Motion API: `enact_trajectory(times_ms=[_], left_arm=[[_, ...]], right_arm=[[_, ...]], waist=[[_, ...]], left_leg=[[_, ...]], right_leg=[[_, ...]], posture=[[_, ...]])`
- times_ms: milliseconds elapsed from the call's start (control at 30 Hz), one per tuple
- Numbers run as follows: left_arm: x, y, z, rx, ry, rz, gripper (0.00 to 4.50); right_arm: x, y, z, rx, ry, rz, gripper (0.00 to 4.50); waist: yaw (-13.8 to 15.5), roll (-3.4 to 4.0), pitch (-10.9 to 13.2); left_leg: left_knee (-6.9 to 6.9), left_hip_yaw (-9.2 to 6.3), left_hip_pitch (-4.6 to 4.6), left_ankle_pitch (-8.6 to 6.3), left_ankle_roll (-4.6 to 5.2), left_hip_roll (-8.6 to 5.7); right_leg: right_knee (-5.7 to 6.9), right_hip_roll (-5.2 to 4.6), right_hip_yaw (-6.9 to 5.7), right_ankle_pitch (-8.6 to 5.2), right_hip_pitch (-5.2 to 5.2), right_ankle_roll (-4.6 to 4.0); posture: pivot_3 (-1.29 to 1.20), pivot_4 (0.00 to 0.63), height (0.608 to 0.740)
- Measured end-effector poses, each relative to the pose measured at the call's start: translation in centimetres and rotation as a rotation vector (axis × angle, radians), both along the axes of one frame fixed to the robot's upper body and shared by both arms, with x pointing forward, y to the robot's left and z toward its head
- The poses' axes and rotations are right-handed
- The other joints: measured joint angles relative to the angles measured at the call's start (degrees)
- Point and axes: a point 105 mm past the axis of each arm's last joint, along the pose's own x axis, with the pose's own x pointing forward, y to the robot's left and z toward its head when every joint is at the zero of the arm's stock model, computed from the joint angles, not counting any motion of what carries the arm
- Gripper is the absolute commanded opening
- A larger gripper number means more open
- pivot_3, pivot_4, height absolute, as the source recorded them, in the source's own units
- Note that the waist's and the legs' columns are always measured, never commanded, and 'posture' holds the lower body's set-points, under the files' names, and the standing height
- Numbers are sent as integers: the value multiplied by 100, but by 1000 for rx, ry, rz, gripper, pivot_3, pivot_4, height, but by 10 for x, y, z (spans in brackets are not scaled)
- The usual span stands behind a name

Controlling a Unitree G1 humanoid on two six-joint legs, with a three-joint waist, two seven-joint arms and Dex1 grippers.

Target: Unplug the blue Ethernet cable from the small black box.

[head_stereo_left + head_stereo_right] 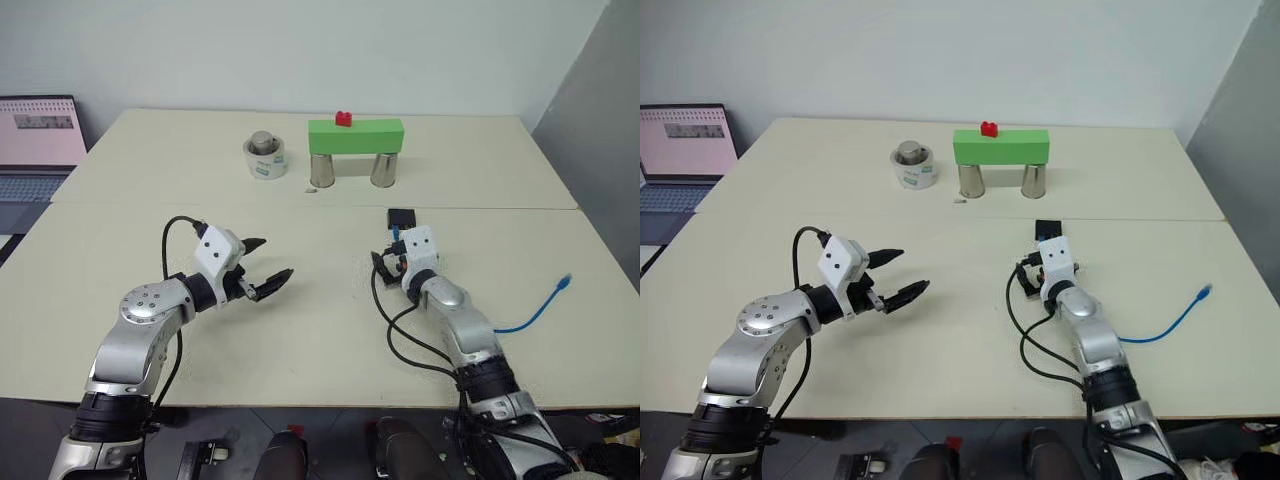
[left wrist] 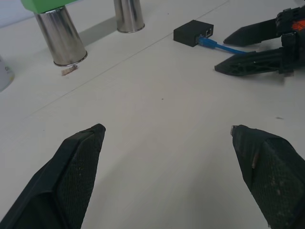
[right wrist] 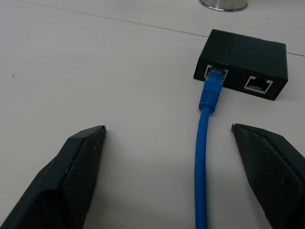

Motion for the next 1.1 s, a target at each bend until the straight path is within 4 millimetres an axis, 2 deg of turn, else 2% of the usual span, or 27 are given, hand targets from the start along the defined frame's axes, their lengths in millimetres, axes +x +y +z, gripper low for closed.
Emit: enact_trajectory(times_ms=[33, 67, 300, 533, 567, 600, 733, 867, 933, 1000, 1033, 1100], left_arm=[[1, 0, 0, 2, -3, 1, 4500], [1, 1, 1, 6, -5, 3, 4500], [1, 1, -1, 9, -6, 6, 4500], [-2, -4, -4, -43, 31, -29, 4500], [-3, -5, -5, -47, 37, -31, 4500], [-3, -5, -5, -52, 48, -38, 4500], [-5, -7, -6, -76, 74, -59, 4500], [-4, -9, -3, -93, 90, -73, 4500], [-5, -10, -2, -107, 106, -90, 4500], [-10, -7, -4, -85, 136, -119, 4500], [-12, -3, -6, -70, 157, -121, 4500], [-14, -4, -6, -66, 170, -144, 4500]], right_arm=[[3, 0, 1, -1, -8, -15, 4471], [7, 1, 1, 5, -10, -32, 4099], [18, -3, 0, 41, 2, -114, 2484], [23, -3, 1, 35, 10, -123, 433], [23, -3, 1, 35, 10, -123, 344], [23, -3, 1, 34, 10, -120, 65], [20, -5, 2, 17, 11, -84, 4], [3, -5, 1, -63, 13, 53, 4], [-13, -3, 1, -128, 6, 179, 4], [-48, -1, -2, -247, 5, 400, 4], [-59, -3, -4, -273, 22, 457, 4], [-72, -3, -1, -296, 30, 532, 4]], waist=[[-4, 0, 0], [-11, 0, 0], [-26, 0, -1], [-38, -1, -1], [-40, -1, -1], [-45, -1, -1], [-43, 0, -1], [-39, 1, 0], [-41, 1, 0], [-18, 6, 3], [-27, 6, 3], [-66, 8, 5]], left_leg=[[0, 2, 1, 0, 0, 0], [1, 2, 2, 0, 0, 0], [7, -2, 22, 0, 1, 0], [9, -5, 25, 1, 1, -1], [8, -5, 25, 0, 1, -1], [8, -5, 24, 1, 1, -1], [8, -7, 19, 0, 1, -2], [2, -7, 14, 0, 2, -2], [0, -9, 6, -1, 2, 1], [-5, -12, -6, -1, 3, -2], [-4, -10, -9, -2, 4, -1], [-1, -5, -9, -1, 3, 1]], right_leg=[[1, 0, 2, 0, 0, 0], [2, 0, 1, 0, 0, 0], [13, 1, 0, 4, 19, 4], [12, 1, -2, 5, 24, 6], [11, 1, -2, 5, 24, 6], [11, 1, -2, 5, 24, 6], [7, 1, -3, 4, 23, 6], [2, 0, -3, 1, 16, 2], [1, 1, -7, -2, 9, 1], [0, -1, -8, -9, -3, 5], [1, 0, -8, -9, -6, 5], [0, 0, -4, -9, -8, 5]], posture=[[0, 150, 740], [0, 150, 740], [0, 150, 740], [0, 150, 740], [0, 150, 740], [0, 150, 740], [0, 150, 740], [0, 150, 740], [0, 150, 740], [0, 150, 740], [0, 150, 740], [0, 150, 740]])
